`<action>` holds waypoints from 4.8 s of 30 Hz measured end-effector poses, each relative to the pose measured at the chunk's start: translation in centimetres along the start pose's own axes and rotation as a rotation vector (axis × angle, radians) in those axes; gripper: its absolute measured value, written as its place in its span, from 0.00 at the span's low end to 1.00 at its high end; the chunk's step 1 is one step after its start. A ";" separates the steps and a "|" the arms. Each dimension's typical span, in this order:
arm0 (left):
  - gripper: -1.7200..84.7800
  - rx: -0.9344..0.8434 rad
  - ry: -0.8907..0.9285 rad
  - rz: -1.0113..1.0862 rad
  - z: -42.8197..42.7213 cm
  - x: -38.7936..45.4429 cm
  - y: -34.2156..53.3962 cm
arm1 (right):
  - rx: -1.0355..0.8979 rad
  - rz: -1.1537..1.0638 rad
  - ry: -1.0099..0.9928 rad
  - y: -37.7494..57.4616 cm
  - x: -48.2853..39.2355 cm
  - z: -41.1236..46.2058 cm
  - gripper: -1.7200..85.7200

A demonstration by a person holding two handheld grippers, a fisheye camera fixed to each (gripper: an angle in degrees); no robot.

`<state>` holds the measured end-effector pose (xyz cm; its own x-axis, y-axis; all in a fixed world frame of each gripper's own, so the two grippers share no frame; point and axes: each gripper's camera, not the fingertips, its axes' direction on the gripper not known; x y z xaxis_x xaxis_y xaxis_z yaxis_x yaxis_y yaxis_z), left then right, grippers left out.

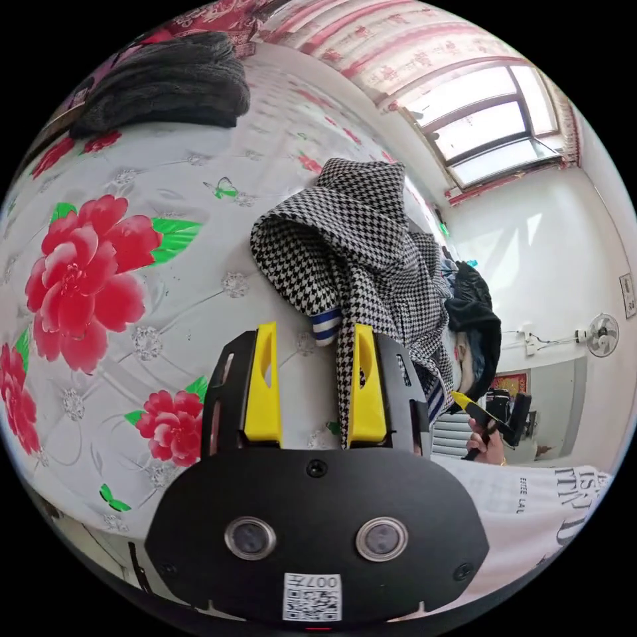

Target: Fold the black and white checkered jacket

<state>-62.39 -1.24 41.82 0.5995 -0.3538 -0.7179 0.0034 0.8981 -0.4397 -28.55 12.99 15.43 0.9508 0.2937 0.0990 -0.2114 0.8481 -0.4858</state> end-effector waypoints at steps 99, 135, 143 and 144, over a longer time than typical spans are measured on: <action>0.01 -0.195 -0.569 0.330 28.9 23.6 1.7 | 0.328 -0.032 0.148 -12.7 31.5 1.8 0.14; 0.15 -0.196 -0.535 0.183 20.4 13.5 10.8 | 0.232 -0.564 0.695 -20.3 -8.7 7.3 0.05; 0.07 -0.197 -0.492 0.204 18.8 12.0 9.9 | 0.205 -0.802 0.272 -20.5 -14.9 6.4 0.07; 0.06 -0.194 -0.477 0.205 18.3 11.8 9.8 | 0.233 -0.803 0.242 -21.1 -15.2 6.9 0.07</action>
<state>-40.61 8.14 38.93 0.8688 0.0210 -0.4947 -0.2715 0.8556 -0.4406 -40.10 -6.30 30.16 0.8487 -0.5114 0.1351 0.5279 0.8350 -0.1552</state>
